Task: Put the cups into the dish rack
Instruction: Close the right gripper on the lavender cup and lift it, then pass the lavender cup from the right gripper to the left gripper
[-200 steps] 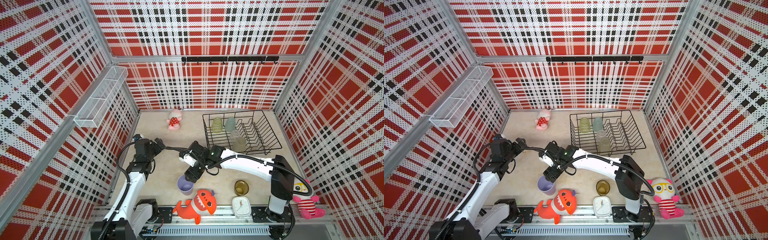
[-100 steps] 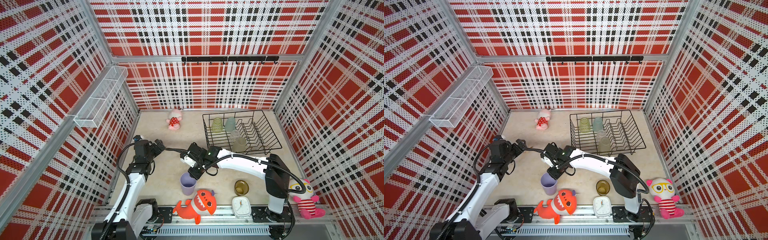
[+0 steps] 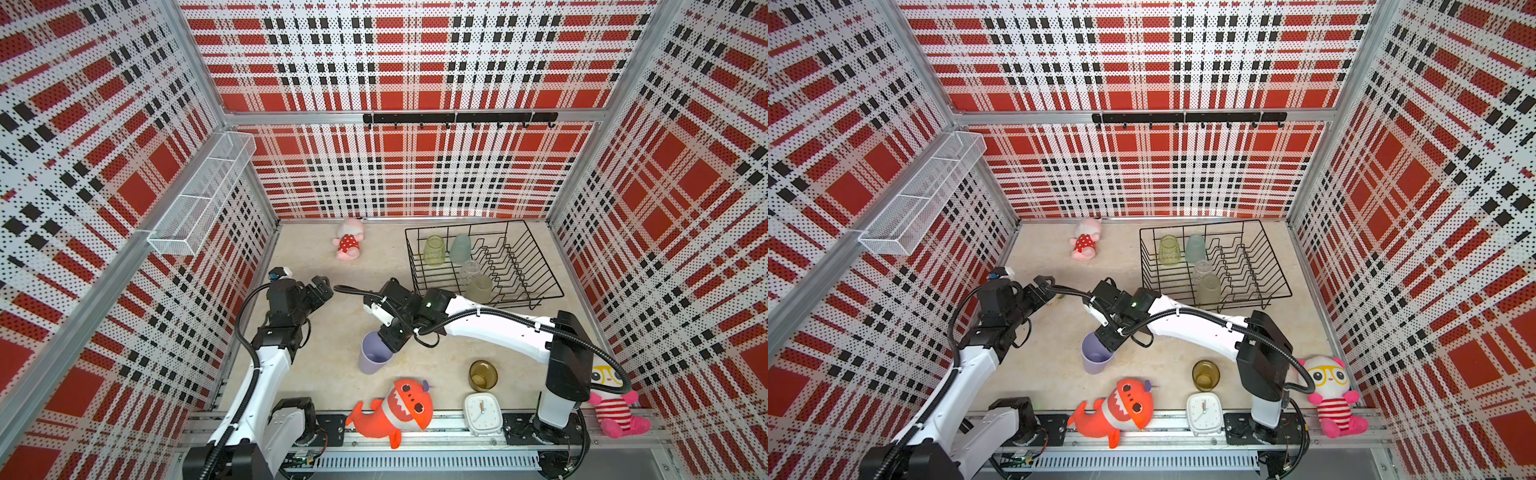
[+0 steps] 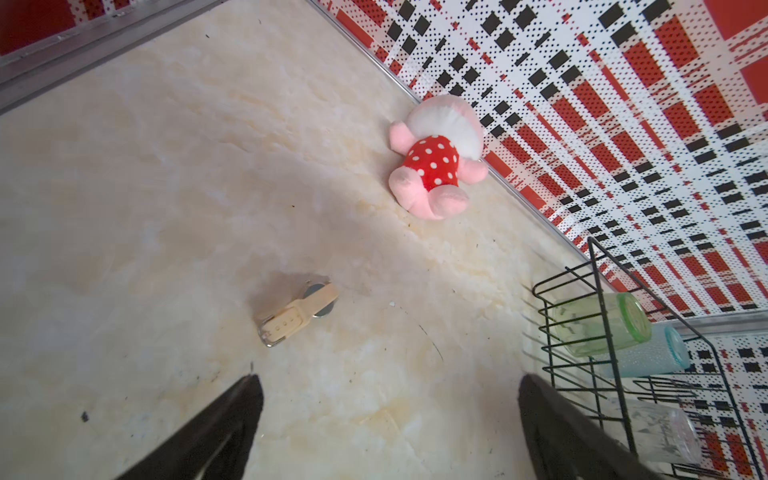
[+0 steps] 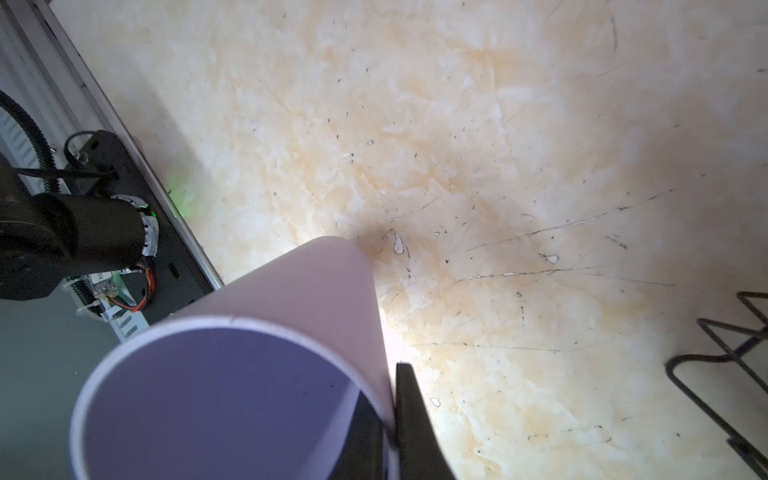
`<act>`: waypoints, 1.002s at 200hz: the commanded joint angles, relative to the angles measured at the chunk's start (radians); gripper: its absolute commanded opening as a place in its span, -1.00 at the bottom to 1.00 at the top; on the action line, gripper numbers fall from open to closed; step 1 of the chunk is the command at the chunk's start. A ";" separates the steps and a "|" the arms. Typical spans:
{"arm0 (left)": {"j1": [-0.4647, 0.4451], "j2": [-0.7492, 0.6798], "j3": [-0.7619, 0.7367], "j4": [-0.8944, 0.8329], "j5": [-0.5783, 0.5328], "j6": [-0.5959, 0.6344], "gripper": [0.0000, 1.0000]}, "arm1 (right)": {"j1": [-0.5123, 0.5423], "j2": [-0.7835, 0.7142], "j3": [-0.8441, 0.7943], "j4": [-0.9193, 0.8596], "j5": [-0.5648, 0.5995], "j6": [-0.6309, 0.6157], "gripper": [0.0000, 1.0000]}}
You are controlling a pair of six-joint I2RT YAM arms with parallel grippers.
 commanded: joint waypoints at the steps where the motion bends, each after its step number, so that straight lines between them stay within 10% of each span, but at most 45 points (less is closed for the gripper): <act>1: -0.012 -0.016 0.031 0.056 0.075 0.016 0.99 | -0.034 -0.088 -0.008 0.039 0.071 0.001 -1.00; 99: -0.290 0.068 0.188 0.143 0.115 0.097 0.97 | -0.378 -0.415 -0.315 0.478 -0.037 0.020 -1.00; 200: -0.431 0.149 0.276 0.400 0.513 -0.400 0.96 | -0.489 -0.715 -0.651 0.978 -0.098 -0.140 -1.00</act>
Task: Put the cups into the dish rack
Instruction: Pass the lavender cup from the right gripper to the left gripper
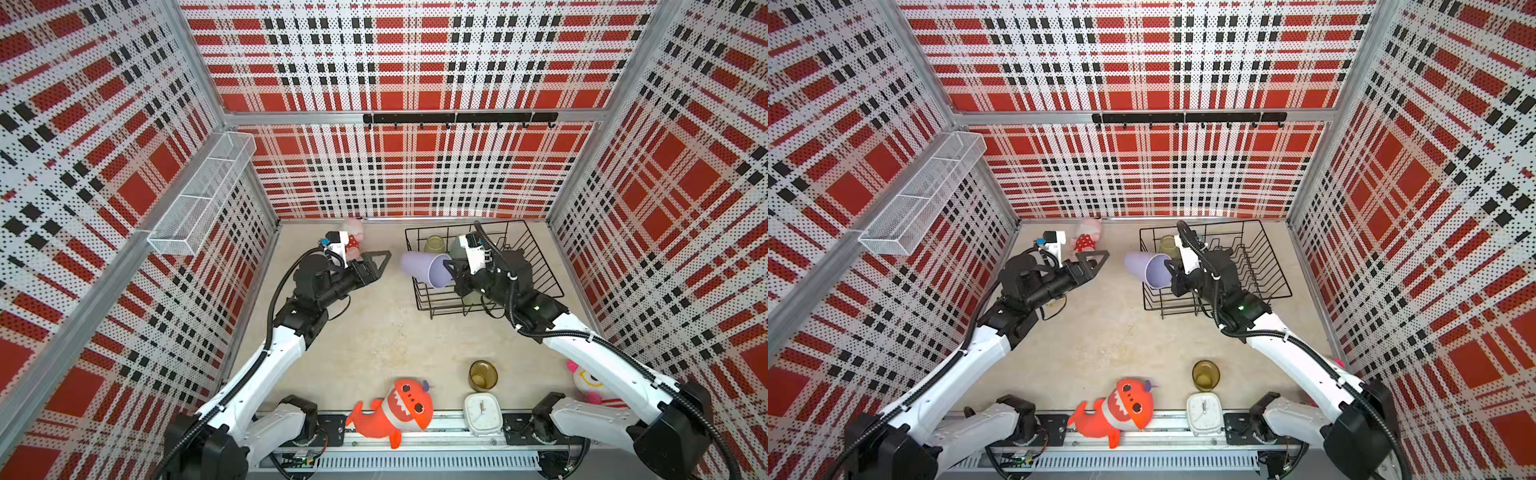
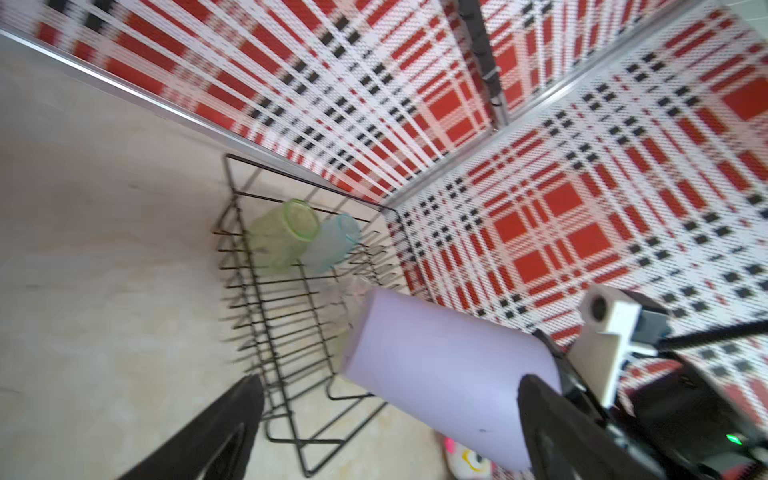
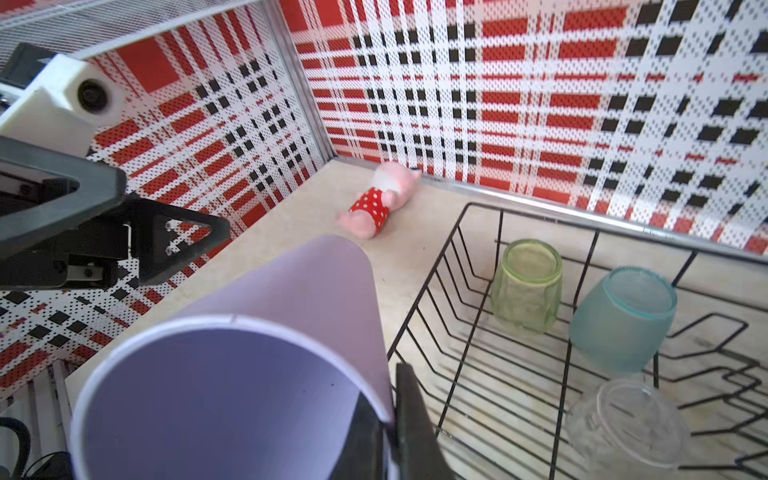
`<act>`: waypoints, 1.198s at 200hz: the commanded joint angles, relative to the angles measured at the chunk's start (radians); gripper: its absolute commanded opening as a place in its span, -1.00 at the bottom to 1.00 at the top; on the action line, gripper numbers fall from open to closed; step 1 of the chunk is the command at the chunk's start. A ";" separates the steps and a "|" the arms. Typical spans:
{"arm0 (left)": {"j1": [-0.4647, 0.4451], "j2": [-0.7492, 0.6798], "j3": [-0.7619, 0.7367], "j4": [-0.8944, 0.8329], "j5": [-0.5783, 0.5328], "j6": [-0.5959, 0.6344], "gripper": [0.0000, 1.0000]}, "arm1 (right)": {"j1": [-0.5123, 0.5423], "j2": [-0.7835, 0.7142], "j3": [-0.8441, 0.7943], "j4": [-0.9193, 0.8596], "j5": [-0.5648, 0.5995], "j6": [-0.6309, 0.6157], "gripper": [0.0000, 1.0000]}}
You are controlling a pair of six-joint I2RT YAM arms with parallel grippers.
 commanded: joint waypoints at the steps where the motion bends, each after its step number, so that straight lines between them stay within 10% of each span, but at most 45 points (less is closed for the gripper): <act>1: -0.020 0.027 0.030 0.112 0.156 -0.140 0.97 | -0.003 -0.071 -0.046 0.197 -0.051 -0.071 -1.00; 239: -0.098 0.063 -0.069 0.728 0.489 -0.508 0.78 | -0.016 -0.118 -0.198 0.625 -0.516 0.027 -1.00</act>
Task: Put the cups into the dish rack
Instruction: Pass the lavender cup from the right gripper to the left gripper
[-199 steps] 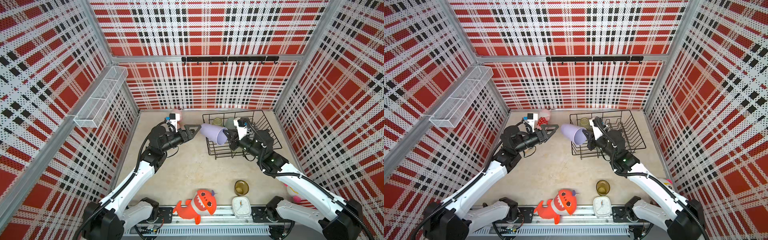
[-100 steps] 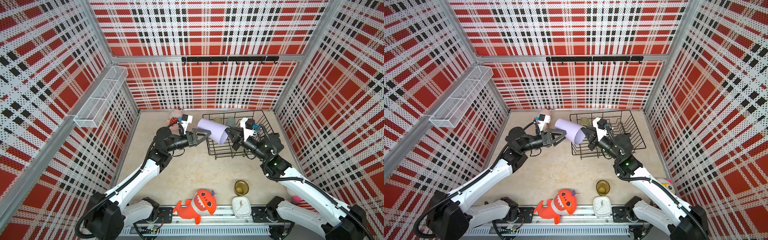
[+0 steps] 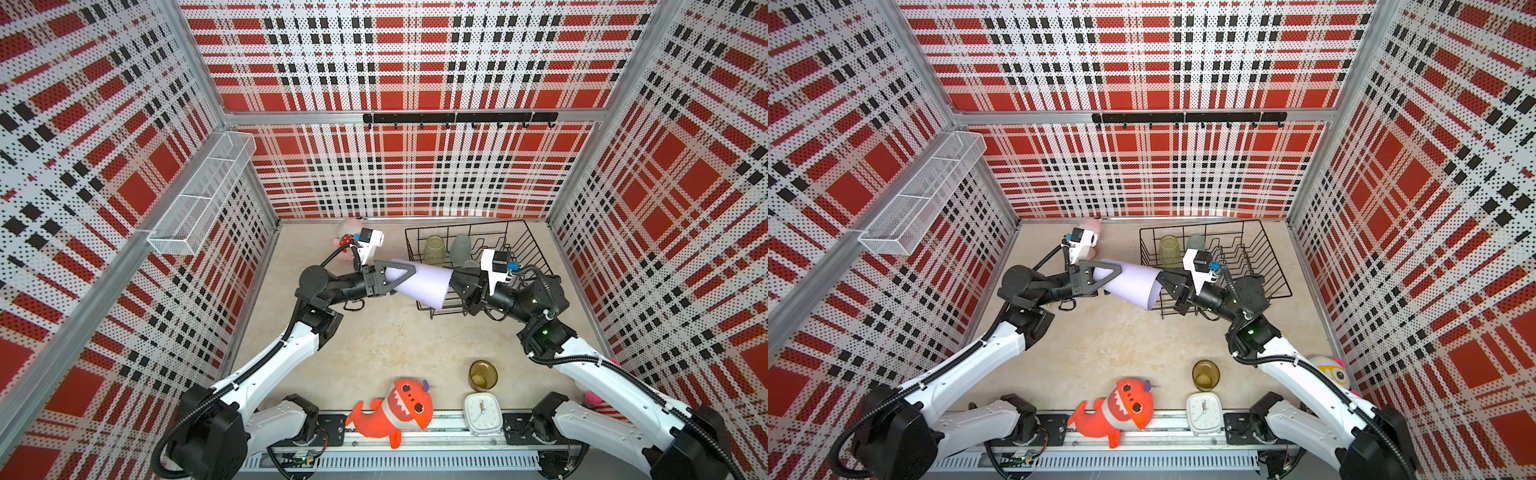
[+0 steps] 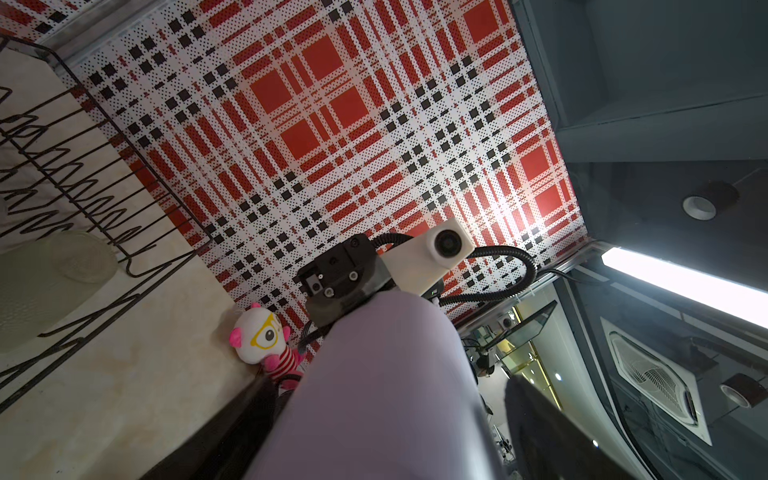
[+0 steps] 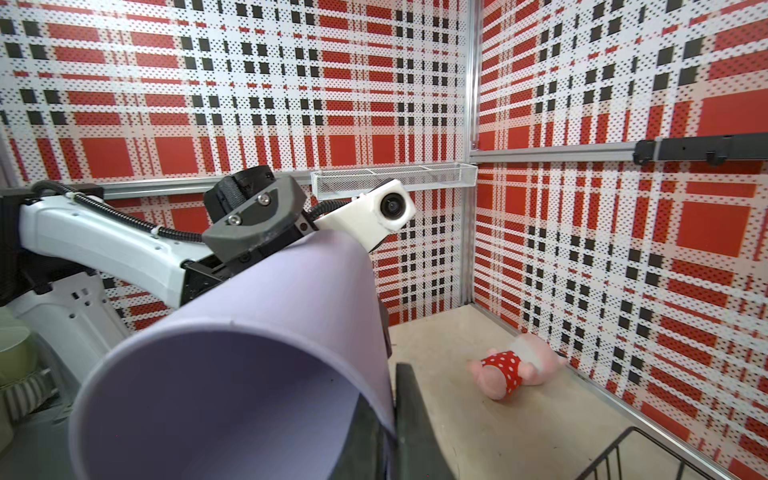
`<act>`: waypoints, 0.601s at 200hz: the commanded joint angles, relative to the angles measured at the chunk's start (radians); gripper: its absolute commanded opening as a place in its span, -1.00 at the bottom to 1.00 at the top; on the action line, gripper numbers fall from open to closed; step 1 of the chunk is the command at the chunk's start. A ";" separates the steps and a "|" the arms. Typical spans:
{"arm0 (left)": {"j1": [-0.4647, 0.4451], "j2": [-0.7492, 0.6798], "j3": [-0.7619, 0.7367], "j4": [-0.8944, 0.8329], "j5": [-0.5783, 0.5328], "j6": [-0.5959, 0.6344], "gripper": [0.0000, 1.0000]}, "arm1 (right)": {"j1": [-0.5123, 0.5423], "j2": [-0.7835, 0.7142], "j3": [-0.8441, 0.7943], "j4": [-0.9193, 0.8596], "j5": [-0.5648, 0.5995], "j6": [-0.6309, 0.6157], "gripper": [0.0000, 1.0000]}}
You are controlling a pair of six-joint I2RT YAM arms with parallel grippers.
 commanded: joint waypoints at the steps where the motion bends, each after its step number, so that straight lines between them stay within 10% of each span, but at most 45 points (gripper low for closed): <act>1: 0.009 -0.022 -0.010 0.061 0.026 -0.019 0.78 | -0.012 0.013 0.018 0.030 -0.057 0.011 -1.00; 120: 0.036 -0.012 -0.033 0.076 0.049 -0.015 0.40 | -0.043 0.033 0.003 0.014 0.038 0.005 -1.00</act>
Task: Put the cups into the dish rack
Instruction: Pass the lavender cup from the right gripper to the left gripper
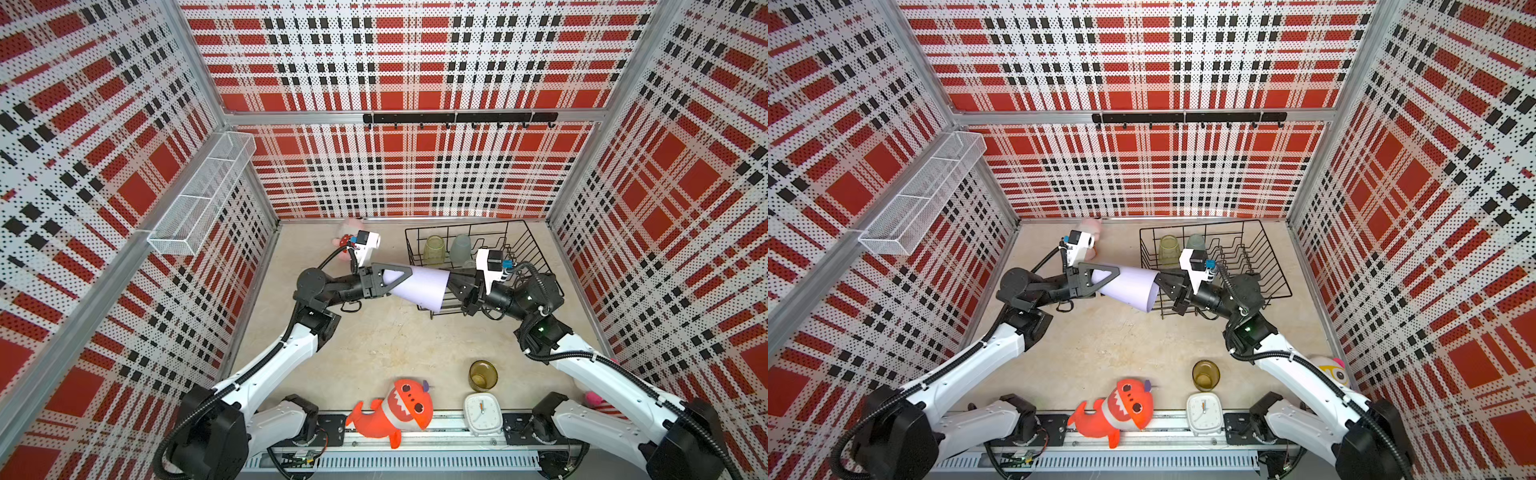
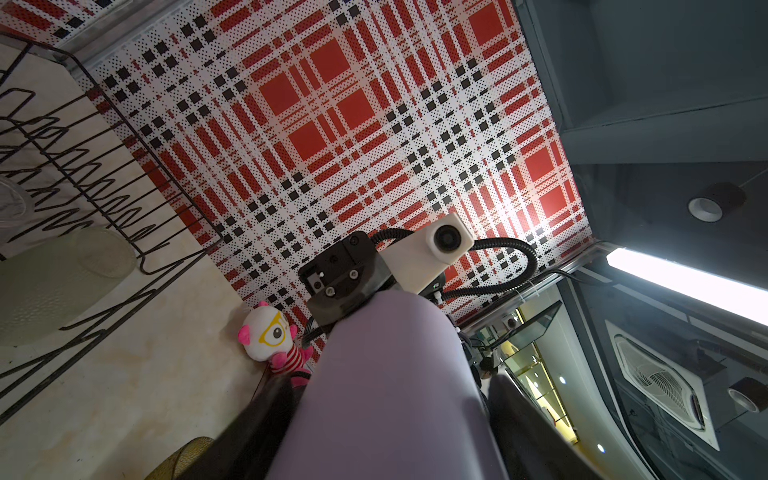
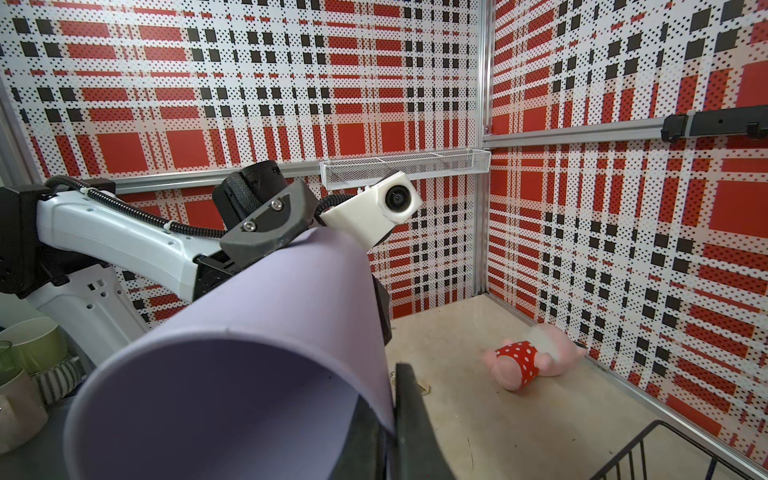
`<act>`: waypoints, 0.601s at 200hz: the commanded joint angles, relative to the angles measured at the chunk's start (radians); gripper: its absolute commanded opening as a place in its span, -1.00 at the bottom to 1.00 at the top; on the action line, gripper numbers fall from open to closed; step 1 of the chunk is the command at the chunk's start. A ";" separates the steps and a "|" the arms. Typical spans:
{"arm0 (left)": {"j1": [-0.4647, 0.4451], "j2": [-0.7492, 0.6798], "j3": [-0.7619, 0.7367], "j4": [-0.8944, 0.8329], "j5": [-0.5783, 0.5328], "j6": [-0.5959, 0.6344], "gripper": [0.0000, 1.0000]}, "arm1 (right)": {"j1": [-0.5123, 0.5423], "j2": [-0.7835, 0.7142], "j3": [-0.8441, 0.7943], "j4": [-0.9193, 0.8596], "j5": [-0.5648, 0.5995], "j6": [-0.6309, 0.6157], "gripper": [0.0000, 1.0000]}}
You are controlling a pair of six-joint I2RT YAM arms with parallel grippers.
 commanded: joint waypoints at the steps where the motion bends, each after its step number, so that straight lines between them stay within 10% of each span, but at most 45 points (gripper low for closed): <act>1: 0.011 -0.009 -0.005 0.055 0.028 0.001 0.40 | -0.024 0.005 0.001 0.009 0.068 -0.012 -1.00; 40: 0.014 0.005 -0.008 0.059 0.015 0.000 0.26 | -0.024 0.019 0.005 -0.011 0.072 -0.015 -0.80; 120: 0.069 0.013 -0.039 0.026 -0.047 0.036 0.13 | -0.028 -0.020 -0.024 -0.105 0.249 -0.078 0.24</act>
